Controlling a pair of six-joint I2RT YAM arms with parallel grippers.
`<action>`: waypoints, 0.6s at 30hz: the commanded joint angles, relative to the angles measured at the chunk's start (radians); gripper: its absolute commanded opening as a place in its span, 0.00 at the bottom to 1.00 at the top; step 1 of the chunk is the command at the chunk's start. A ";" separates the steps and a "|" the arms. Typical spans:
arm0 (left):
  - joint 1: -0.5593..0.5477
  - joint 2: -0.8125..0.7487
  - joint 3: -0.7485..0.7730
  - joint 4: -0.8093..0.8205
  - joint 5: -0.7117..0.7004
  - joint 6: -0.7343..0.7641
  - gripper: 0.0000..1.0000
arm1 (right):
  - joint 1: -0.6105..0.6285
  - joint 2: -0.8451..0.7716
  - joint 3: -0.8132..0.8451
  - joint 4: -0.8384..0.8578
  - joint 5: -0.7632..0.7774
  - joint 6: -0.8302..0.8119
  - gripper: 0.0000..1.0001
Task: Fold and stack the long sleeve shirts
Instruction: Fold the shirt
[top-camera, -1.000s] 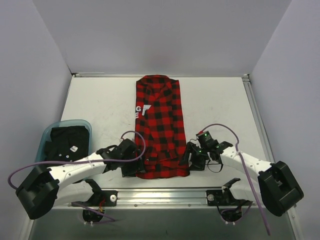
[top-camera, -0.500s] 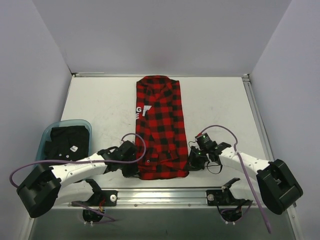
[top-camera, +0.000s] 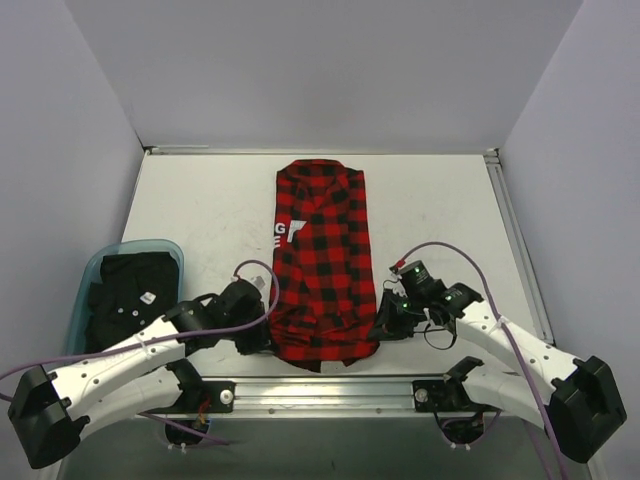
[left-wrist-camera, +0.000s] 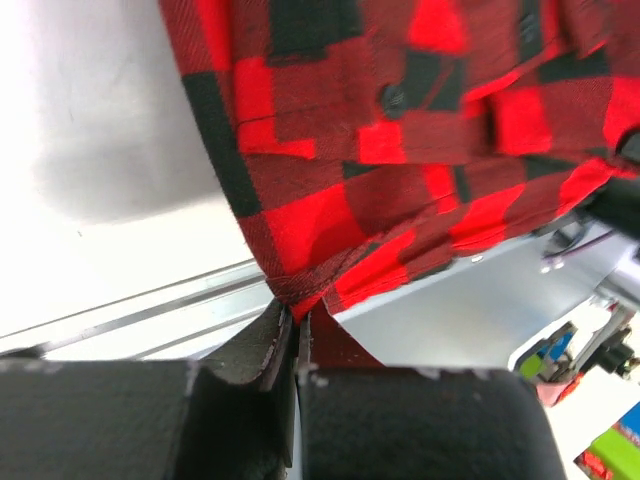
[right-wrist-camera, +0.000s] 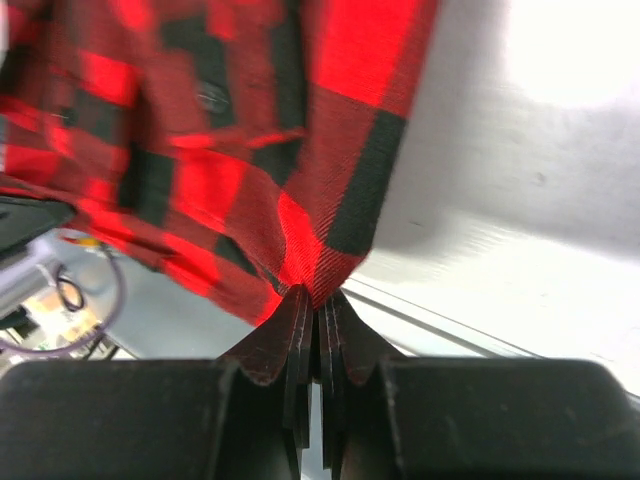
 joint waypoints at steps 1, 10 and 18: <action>0.044 0.046 0.172 -0.066 -0.039 0.051 0.02 | -0.029 0.012 0.125 -0.081 -0.011 -0.035 0.00; 0.337 0.325 0.449 0.023 0.024 0.237 0.03 | -0.197 0.255 0.456 -0.097 -0.065 -0.110 0.00; 0.458 0.658 0.745 0.083 0.052 0.347 0.05 | -0.302 0.534 0.728 -0.096 -0.105 -0.165 0.00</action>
